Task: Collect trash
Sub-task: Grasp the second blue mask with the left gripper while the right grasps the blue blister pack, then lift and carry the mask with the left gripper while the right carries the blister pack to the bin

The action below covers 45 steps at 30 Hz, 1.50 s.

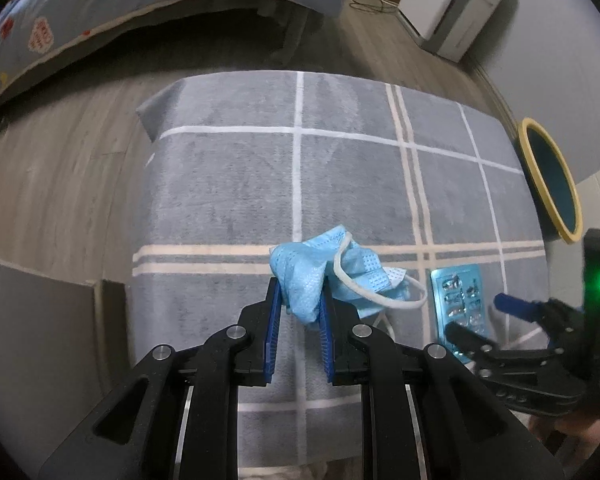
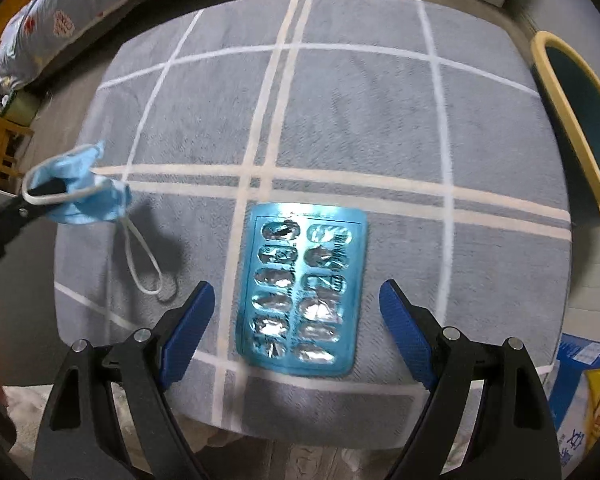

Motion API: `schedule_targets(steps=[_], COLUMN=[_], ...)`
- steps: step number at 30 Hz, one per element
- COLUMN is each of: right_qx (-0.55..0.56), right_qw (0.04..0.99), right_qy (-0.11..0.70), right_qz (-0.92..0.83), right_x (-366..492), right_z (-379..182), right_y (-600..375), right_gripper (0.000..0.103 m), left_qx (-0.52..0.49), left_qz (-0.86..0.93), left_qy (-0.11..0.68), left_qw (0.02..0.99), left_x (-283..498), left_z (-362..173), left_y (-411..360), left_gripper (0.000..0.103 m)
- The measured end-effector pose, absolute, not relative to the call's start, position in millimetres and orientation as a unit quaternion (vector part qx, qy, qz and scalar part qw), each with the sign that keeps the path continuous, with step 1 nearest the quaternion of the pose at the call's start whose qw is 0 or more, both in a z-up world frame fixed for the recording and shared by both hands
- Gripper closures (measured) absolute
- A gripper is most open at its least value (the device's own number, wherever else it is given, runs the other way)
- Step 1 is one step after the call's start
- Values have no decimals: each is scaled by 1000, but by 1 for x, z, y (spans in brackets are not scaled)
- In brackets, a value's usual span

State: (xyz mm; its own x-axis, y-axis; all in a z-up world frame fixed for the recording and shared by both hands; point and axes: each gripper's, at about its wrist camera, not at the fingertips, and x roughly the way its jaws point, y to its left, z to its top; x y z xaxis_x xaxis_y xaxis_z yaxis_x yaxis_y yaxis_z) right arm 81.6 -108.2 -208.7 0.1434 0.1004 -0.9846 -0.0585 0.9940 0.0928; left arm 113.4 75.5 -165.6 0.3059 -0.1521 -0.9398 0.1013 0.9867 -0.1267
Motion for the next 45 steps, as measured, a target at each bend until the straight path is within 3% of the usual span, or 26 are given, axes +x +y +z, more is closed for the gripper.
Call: schedule_targets(steps=[8, 10, 11, 17, 27, 35, 41, 45], right_qx=[-9, -30, -37, -21, 51, 40, -2, 54], right_qw=[752, 755, 757, 758, 796, 830, 854, 850], right_qy=[657, 654, 652, 650, 601, 554, 518, 522], right_qz=[50, 43, 41, 50, 50, 57, 46, 37], right_x=[82, 81, 81, 81, 87, 118, 131, 138], right_z=[-224, -224, -224, -217, -147, -82, -59, -68], right_y=[-93, -90, -88, -96, -138, -182, -215, -247], right_gripper=[19, 23, 32, 34, 34, 34, 34, 34], left_qx=[-30, -27, -27, -26, -7, 15, 33, 53], left_qz=[-76, -77, -78, -79, -83, -120, -149, -162], left_qy=[583, 582, 581, 578, 551, 522, 516, 516], left_qw=[809, 809, 810, 812, 830, 844, 843, 839], left_x=[115, 115, 115, 114, 113, 112, 112, 114], left_z=[-166, -166, -166, -164, -147, -122, -115, -116], left_y=[79, 77, 77, 76, 64, 29, -3, -28], left_gripper=[84, 84, 84, 84, 84, 84, 84, 84])
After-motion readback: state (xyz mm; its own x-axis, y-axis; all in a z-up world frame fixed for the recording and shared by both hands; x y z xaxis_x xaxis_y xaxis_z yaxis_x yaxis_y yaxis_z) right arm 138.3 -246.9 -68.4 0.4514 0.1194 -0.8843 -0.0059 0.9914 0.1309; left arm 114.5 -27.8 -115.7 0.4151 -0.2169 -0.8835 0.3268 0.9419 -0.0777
